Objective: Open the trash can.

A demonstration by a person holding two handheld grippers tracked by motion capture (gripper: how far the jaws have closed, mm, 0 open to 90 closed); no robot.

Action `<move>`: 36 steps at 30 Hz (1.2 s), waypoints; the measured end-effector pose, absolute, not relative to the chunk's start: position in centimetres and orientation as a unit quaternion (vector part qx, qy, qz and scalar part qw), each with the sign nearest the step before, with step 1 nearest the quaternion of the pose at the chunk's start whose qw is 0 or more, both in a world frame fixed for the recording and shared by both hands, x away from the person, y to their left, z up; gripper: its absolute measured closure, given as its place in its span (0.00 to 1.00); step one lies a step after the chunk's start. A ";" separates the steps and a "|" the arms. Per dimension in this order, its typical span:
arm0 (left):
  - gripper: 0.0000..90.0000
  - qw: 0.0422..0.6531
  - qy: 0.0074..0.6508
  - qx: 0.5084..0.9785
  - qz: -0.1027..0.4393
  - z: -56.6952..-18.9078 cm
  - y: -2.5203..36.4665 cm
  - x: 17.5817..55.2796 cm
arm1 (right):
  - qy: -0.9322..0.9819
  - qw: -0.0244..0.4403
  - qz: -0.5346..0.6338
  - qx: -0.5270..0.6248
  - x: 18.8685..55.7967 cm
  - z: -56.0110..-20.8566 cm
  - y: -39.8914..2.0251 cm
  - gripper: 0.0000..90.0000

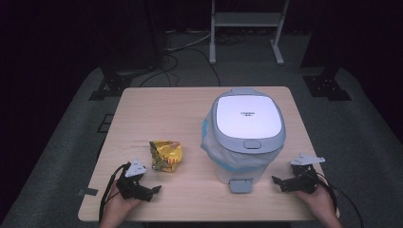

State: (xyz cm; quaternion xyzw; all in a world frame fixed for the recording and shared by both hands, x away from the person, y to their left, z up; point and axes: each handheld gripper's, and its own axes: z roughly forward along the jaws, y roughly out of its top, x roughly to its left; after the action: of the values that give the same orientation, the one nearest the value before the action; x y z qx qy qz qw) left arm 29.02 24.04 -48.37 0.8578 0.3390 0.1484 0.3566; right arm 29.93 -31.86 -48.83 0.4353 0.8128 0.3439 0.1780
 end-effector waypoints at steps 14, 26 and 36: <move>0.00 0.355 0.341 0.857 0.149 -48.4 24.1 29.0 | 0.804 0.169 0.373 0.430 29.0 -46.7 -32.9 0.38; 0.00 0.356 0.341 0.857 0.149 -48.4 24.1 28.9 | 0.803 0.159 0.399 0.413 28.5 -45.0 -33.4 0.68; 0.00 0.355 0.341 0.857 0.149 -48.4 24.1 28.9 | 0.800 0.149 0.419 0.403 28.2 -43.8 -33.6 0.95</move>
State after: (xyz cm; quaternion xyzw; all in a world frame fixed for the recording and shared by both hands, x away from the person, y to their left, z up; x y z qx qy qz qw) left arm 28.95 24.06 -48.36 0.8574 0.3410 0.1491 0.3554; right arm 28.25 -33.63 -43.79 0.4029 0.7998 0.4194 0.1489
